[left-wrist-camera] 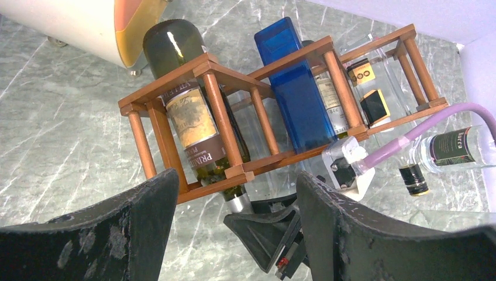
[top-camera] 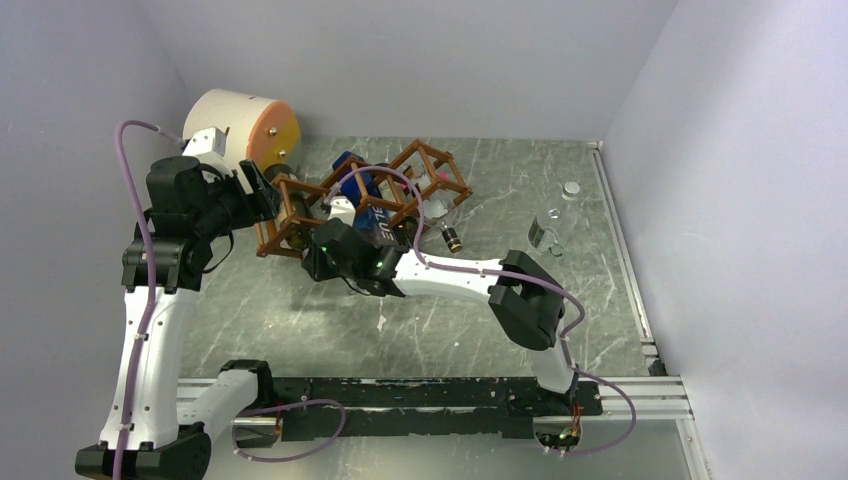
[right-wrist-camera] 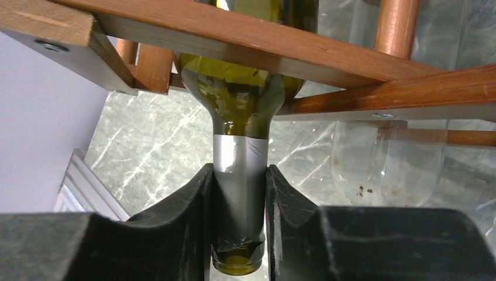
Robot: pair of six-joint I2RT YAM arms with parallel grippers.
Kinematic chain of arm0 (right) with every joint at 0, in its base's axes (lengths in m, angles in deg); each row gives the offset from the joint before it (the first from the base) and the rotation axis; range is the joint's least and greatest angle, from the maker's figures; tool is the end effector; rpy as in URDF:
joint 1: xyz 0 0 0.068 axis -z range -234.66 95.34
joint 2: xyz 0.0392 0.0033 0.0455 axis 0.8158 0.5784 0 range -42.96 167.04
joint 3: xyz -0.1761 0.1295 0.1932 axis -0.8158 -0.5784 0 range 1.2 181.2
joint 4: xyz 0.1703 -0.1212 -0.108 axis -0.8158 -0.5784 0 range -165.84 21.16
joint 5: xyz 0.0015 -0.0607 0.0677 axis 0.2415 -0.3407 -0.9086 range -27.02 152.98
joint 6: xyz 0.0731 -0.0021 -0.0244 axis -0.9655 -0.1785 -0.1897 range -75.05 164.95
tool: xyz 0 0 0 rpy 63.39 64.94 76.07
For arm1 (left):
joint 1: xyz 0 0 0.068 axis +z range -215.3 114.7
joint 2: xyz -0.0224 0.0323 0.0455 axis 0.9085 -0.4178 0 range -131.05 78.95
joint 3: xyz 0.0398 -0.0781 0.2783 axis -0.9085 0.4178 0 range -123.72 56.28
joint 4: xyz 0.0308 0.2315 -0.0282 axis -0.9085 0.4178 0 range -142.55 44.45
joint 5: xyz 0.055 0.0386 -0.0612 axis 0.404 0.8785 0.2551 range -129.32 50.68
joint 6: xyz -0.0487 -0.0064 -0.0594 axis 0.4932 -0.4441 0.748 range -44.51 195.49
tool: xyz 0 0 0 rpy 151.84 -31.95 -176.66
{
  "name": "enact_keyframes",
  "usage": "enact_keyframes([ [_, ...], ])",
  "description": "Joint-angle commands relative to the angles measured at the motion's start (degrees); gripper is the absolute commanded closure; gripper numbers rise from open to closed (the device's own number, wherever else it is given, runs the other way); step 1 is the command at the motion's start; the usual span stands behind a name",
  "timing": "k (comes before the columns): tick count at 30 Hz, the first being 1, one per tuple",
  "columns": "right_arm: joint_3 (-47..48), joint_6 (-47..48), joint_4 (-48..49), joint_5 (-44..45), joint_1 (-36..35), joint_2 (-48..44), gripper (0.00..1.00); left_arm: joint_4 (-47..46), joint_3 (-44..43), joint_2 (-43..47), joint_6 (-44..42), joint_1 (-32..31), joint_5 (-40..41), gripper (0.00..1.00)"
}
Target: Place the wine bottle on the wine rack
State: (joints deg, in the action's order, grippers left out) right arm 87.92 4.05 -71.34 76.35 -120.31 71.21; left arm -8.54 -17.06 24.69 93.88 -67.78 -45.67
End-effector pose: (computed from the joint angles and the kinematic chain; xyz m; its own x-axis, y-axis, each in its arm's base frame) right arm 0.2098 0.4270 0.2566 -0.6818 0.0385 -0.7305 -0.4727 0.7389 0.4802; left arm 0.1655 -0.0145 0.4126 -0.4447 -0.2947 -0.8458 0.0031 0.9438 -0.3305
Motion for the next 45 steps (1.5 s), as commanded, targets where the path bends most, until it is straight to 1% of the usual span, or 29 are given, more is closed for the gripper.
enact_keyframes([
  [1,-1.2,0.19,3.84,0.19,-0.83,-3.22,0.89,-1.06,0.49,0.3,-0.69,-0.42,-1.42,0.22],
  [7,-3.71,-1.91,4.83,0.71,-1.11,-6.23,0.9,-1.12,0.57,0.3,-0.72,-0.42,-1.4,0.22],
  [15,-4.89,-5.84,3.39,0.33,-2.64,-6.71,0.85,-1.26,0.66,0.14,-0.65,-0.42,-1.38,0.22],
  [26,-8.55,-7.5,4.48,2.17,-3.23,-8.8,0.84,-1.25,0.74,0.21,-0.72,-0.42,-1.29,0.22],
  [28,-8.7,-7.95,4.14,1.75,-3.17,-8.72,0.8,-1.21,0.66,0.13,-0.57,-0.42,-1.38,0.22],
  [29,-8.83,-8.03,4.08,1.61,-3.23,-8.64,0.76,-1.25,0.58,0.04,-0.56,-0.42,-1.38,0.22],
  [33,-8.65,-8.49,2.84,2.05,-3.24,-8.18,0.5,-1.15,0.39,0.03,-0.57,-0.46,-1.36,0.22],
  [35,-8.37,-7.58,2.36,2.15,-3.21,-8.37,0.43,-1.09,0.24,0.02,-0.58,-0.42,-1.38,0.22],
  [38,-8.35,-5.91,2.01,2.81,-3.21,-9.43,0.36,-0.92,-0.16,-0.12,-0.53,-0.42,-1.64,0.22],
  [45,-9.84,0.35,0.44,2.44,-2.29,-15.12,0.34,-0.81,-1.27,-0.27,-0.6,-0.43,-2.7,0.22],
])
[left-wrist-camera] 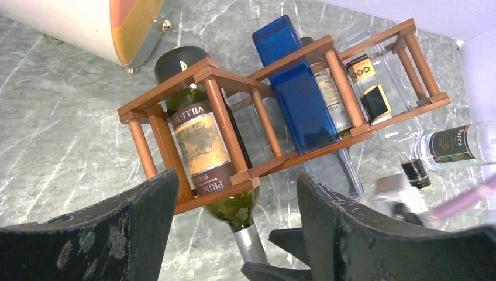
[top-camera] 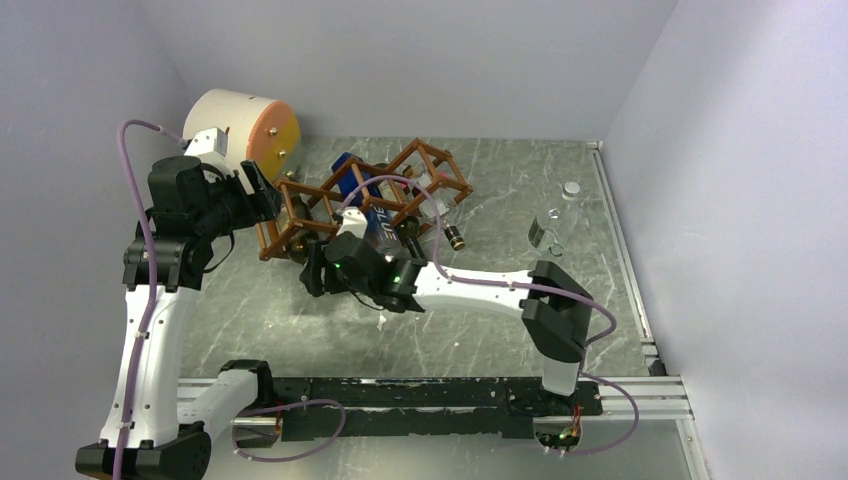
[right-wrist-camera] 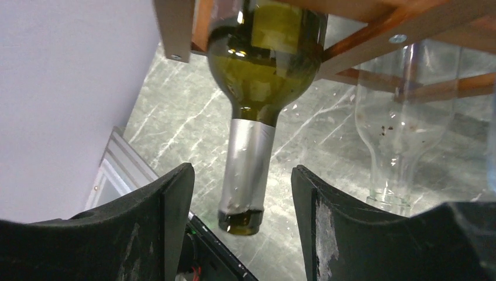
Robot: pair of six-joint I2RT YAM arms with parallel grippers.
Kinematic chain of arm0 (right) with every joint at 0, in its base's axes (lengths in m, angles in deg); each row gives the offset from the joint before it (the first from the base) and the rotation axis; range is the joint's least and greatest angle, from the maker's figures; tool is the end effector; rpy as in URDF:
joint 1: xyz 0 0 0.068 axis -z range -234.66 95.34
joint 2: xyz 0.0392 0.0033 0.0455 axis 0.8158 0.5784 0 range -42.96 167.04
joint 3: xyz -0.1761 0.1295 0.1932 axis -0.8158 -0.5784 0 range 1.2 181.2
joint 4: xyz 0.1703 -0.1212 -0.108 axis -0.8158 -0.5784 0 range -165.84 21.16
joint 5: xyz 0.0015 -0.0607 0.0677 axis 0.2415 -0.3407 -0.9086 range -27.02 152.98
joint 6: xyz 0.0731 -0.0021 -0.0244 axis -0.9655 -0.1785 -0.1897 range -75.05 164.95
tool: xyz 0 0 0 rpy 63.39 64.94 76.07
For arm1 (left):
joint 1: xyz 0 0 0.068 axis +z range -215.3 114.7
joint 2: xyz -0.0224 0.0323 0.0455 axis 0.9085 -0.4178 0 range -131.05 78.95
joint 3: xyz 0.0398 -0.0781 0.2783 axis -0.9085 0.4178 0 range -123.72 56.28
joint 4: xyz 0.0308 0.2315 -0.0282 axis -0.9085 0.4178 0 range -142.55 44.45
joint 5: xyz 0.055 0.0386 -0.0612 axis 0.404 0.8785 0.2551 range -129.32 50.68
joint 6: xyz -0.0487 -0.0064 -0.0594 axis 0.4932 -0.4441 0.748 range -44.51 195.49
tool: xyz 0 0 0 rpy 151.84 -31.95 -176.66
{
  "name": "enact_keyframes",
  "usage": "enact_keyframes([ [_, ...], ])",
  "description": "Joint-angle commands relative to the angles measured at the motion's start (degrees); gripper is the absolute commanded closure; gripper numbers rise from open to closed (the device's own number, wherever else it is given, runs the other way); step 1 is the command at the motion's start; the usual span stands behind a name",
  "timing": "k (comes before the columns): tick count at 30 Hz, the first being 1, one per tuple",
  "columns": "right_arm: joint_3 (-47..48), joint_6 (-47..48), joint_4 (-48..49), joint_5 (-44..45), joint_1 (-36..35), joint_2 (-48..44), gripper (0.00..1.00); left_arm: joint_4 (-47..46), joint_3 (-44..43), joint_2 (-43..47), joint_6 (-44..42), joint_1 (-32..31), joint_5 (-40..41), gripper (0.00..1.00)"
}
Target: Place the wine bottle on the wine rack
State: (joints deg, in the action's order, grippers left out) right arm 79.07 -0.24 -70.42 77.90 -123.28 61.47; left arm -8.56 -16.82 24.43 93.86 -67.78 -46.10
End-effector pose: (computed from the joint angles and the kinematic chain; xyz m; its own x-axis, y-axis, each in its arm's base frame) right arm 0.1734 0.3966 0.2799 -0.7008 0.0905 -0.7076 -0.4538 0.7087 0.5401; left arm 0.1670 -0.0150 0.4107 -0.4539 -0.2937 -0.8413 0.0069 0.9429 -0.3329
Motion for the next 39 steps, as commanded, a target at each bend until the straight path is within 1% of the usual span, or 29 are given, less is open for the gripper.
enact_keyframes([
  [1,-1.49,5.61,-0.57,0.87,0.92,-6.67,0.34,-0.87,-1.64,0.04,-0.69,-0.42,-2.65,0.22],
  [3,-2.35,8.44,-1.03,1.44,1.49,-9.27,0.35,-1.0,-1.93,0.12,-0.86,-0.43,-3.44,0.23],
  [8,-2.37,12.36,-8.16,8.49,5.08,-15.78,0.34,-1.78,-2.06,0.59,-1.56,-0.51,-6.22,0.23],
  [13,-1.62,16.99,-15.47,14.95,11.43,-21.75,0.34,-3.35,-1.7,1.18,-3.69,-1.19,-12.28,0.23],
  [17,-0.15,21.7,-20.85,22.76,15.55,-25.97,0.33,-4.73,-0.66,1.52,-5.82,-2.72,-18.46,0.23],
  [20,0.35,23.28,-25.6,29.67,19.34,-29.18,0.3,-6.11,0.32,2.14,-7.06,-3.82,-20.36,0.23],
  [23,-1.05,24.05,-27.79,32.55,24.33,-33.5,0.28,-7.7,1.16,2.93,-8.11,-5.06,-21.53,0.23],
  [25,-1.8,23.9,-30.26,34.32,26.49,-36.05,0.27,-8.48,1.21,2.96,-8.66,-5.77,-22.26,0.22],
  [28,-2.72,21.76,-35.44,39.51,28.43,-39.31,0.25,-9.36,1.16,3.06,-9.16,-6.53,-23.18,0.21],
  [32,-6.47,18.47,-39.81,42.8,30.56,-44.51,0.23,-11.31,1.91,3.54,-9.22,-7.08,-23.84,0.12],
  [35,-9.8,14.56,-43.04,42.83,31.84,-47.06,0.23,-13.37,2.55,4.1,-9.05,-7.23,-24.63,0.1],
  [37,-10.91,10.33,-47.08,45.97,32.49,-47.82,0.23,-13.98,2.57,4.23,-9.03,-7.35,-25.17,0.1],
  [39,-11.59,7.74,-50.16,46.5,32.86,-48.27,0.24,-14.03,2.23,3.85,-8.97,-7.6,-25.42,0.1],
])
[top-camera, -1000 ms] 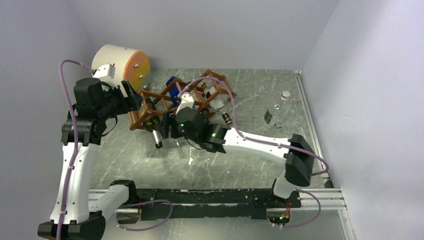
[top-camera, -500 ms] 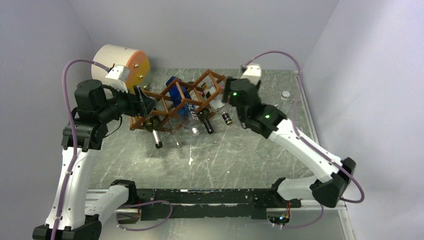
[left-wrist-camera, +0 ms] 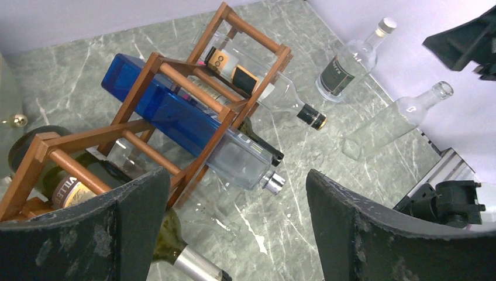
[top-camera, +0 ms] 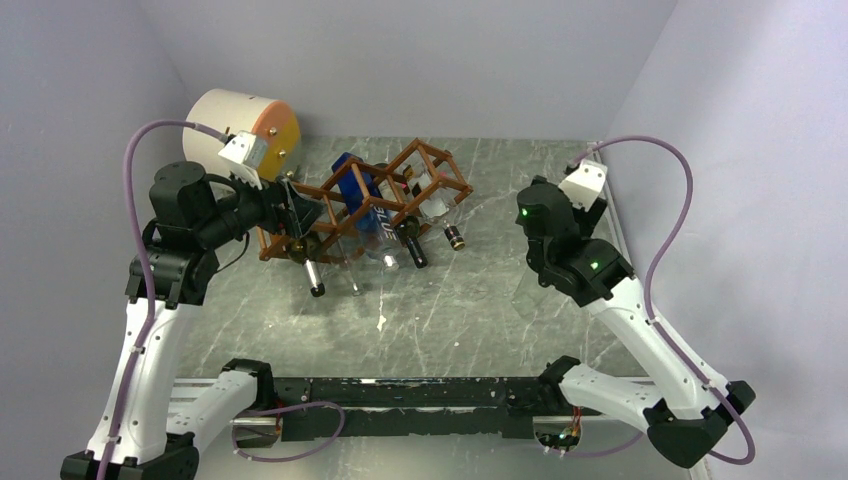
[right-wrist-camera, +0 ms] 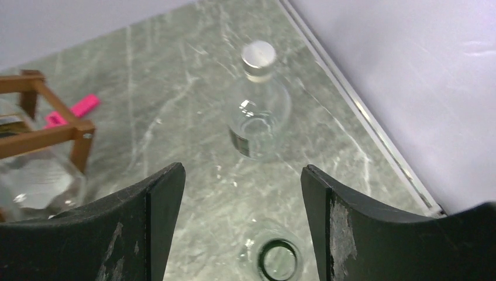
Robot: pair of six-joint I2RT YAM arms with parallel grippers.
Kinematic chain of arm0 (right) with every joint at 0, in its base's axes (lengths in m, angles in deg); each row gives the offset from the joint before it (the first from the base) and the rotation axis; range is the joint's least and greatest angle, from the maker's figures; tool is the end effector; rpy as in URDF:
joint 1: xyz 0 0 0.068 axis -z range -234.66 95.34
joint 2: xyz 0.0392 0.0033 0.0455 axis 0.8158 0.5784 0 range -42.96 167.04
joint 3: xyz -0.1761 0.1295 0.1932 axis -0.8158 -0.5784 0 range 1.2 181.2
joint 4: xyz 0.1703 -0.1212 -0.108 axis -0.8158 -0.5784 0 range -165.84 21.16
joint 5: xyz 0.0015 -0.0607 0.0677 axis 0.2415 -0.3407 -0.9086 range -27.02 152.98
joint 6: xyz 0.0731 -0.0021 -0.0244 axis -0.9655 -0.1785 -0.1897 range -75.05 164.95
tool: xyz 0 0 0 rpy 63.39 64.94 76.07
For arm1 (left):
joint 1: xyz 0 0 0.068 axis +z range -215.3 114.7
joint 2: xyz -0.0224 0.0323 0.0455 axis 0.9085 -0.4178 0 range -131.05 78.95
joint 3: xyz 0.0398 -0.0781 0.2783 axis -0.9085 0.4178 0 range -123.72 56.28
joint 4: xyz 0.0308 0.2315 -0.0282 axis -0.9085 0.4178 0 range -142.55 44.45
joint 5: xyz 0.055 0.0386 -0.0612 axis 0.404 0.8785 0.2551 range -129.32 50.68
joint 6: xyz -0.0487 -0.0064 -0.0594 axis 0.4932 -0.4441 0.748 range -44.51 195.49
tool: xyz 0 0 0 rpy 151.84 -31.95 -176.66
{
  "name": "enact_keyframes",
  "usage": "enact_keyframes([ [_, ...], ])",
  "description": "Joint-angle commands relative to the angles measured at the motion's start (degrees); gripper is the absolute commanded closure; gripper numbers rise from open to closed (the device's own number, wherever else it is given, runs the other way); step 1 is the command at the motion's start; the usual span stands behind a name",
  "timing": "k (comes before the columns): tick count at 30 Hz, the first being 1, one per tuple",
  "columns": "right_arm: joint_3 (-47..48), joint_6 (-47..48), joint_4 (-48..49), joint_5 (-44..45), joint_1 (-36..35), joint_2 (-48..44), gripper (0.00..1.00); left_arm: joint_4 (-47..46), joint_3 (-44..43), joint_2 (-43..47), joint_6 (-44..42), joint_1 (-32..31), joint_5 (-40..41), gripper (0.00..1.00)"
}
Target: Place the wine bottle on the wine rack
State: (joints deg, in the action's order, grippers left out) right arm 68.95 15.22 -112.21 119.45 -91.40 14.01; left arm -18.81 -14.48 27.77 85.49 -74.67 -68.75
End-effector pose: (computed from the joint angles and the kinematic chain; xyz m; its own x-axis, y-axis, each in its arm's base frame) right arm 0.1610 0.0520 0.3913 -0.2594 0.1482 -0.9543 0.4158 0.9090 0.0281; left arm 0.1463 -0.0569 0.4316 -0.3440 -0.0967 -0.9340 0.5607 0.7767 -0.2869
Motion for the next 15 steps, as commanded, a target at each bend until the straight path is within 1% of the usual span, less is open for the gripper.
enact_keyframes([
  [1,-1.88,-8.35,-9.19,4.75,1.15,-1.07,0.24,-3.77,-0.22,0.31,-0.6,-0.82,-2.99,0.1],
  [7,-5.53,-12.8,-11.93,2.29,1.44,-2.8,0.25,-4.22,0.23,-0.04,-0.27,-1.09,-3.22,0.11],
  [11,-8.24,-13.87,-10.07,-0.27,1.6,-4.85,0.32,-5.88,0.85,0.2,0.01,-1.33,-4.29,0.11],
  [15,-10.0,-15.07,-8.89,-1.7,1.56,-6.36,0.41,-7.03,0.48,-0.46,0.58,-1.66,-4.92,0.11],
])
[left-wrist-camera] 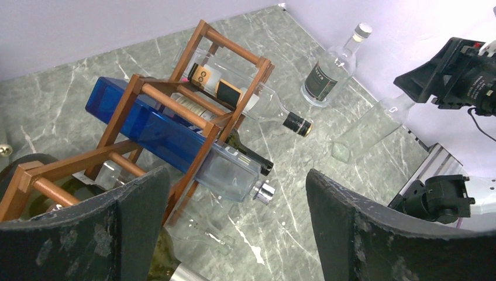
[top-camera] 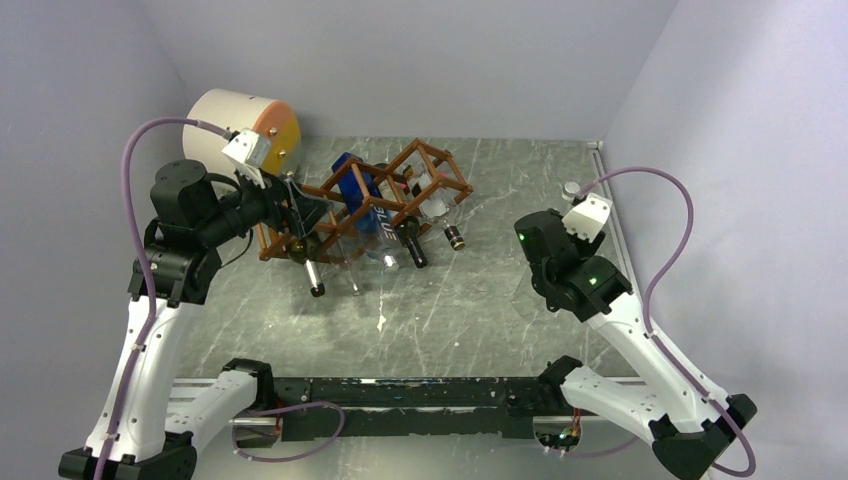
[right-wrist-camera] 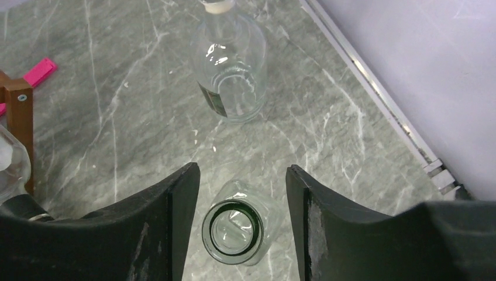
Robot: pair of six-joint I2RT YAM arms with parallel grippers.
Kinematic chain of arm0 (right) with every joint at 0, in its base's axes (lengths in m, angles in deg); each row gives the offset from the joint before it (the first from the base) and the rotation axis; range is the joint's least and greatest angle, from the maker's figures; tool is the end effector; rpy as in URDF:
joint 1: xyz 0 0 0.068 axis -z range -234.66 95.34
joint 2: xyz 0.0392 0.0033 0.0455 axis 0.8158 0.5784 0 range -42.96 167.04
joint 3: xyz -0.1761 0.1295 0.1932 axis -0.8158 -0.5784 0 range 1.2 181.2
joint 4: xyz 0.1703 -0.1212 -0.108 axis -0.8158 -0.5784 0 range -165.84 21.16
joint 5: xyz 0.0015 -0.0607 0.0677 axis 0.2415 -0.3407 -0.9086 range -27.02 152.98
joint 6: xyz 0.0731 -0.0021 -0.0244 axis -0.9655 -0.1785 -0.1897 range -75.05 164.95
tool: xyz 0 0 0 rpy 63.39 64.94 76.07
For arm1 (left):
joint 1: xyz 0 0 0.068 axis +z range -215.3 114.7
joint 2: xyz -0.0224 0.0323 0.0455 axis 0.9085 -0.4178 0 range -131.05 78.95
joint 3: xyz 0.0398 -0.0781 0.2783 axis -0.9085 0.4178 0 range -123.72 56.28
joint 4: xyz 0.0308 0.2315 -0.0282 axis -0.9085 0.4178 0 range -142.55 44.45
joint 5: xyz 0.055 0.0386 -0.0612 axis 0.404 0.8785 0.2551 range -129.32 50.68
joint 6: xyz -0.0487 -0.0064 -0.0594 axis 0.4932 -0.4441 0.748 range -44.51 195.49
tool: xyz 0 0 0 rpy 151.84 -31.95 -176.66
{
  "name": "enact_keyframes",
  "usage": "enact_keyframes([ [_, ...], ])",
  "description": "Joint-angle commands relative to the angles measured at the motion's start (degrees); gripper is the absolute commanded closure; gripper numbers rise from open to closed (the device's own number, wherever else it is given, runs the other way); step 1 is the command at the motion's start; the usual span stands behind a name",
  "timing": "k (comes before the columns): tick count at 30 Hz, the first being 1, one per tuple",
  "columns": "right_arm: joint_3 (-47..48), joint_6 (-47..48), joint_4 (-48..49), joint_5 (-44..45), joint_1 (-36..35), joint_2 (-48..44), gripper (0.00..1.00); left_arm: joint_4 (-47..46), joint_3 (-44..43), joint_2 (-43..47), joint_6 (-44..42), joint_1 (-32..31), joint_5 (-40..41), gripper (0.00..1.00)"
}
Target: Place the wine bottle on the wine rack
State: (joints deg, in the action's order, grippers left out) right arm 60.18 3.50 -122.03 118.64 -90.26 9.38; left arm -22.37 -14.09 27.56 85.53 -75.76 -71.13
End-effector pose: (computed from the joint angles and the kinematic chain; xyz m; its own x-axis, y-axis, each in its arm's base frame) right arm 0.1384 0.0326 0.3420 -0.3540 0.2058 -0.9123 0.4907 0.8713 0.0061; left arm 0.1470 -0.0623 0.4372 -0.3036 -0.0947 -0.9481 0.6194 0.7365 -0.2720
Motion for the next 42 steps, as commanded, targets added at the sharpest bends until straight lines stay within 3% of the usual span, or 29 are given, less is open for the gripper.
enact_keyframes([
  [1,-2.81,-3.57,1.16,-1.23,0.44,-2.09,0.44,-3.71,-0.06,-0.49,0.65,-0.68,-2.65,0.11],
  [8,-5.6,-2.96,3.47,-1.81,0.37,-2.06,0.58,-7.26,1.07,-0.68,2.17,-0.7,-3.4,0.11],
  [16,-2.35,3.78,7.23,-2.22,0.43,-1.18,0.99,-9.84,1.86,-0.92,3.31,-0.7,-6.07,0.12],
  [29,6.16,14.6,13.86,-14.99,0.35,-2.45,1.0,-22.48,7.8,-1.43,7.07,-5.27,-11.16,0.12],
  [36,8.56,21.2,13.76,-29.14,0.37,-2.68,1.0,-37.56,14.77,-3.37,9.9,-13.97,-12.25,0.1],
  [42,9.62,24.5,12.97,-43.16,0.4,-2.81,1.0,-45.98,19.04,-6.68,6.64,-24.16,-9.2,0.11],
])
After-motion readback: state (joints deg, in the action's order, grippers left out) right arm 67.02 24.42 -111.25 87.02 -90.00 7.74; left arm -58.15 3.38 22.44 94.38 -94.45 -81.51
